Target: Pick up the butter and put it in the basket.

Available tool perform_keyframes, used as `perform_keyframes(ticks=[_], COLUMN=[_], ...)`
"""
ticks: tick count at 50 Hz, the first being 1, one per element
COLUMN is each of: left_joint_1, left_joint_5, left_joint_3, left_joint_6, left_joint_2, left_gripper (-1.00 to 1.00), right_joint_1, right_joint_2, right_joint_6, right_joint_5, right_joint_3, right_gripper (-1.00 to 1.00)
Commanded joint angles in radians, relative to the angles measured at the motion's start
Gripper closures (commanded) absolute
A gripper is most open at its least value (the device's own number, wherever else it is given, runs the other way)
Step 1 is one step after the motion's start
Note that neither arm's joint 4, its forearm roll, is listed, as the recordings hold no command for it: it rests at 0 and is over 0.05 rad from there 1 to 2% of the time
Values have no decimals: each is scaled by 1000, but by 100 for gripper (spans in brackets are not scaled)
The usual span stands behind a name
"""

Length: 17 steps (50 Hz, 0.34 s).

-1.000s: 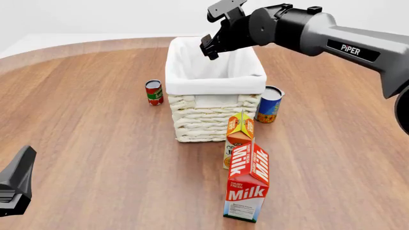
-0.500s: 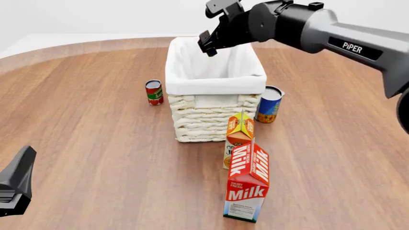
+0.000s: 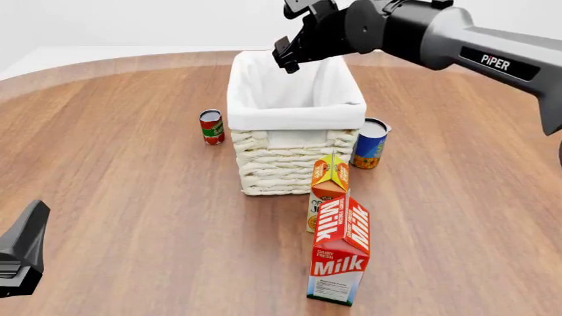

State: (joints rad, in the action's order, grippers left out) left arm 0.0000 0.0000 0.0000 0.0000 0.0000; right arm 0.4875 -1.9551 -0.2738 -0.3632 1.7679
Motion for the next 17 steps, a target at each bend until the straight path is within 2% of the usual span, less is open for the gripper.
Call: perform_keyframes(ticks=[1,17], left_joint_1=[0,0], left_joint_5=[0,0], left_joint_3=[0,0], left_joint_6=[0,0], left_joint_2=[0,0], left_gripper=[-100,-100], right_joint_1=[0,-6], right_joint_2=[10,21], right_joint_6=[-4,-7], right_joint_5=[5,14], right_joint_3=[-10,-15], right_gripper=[-100,-100])
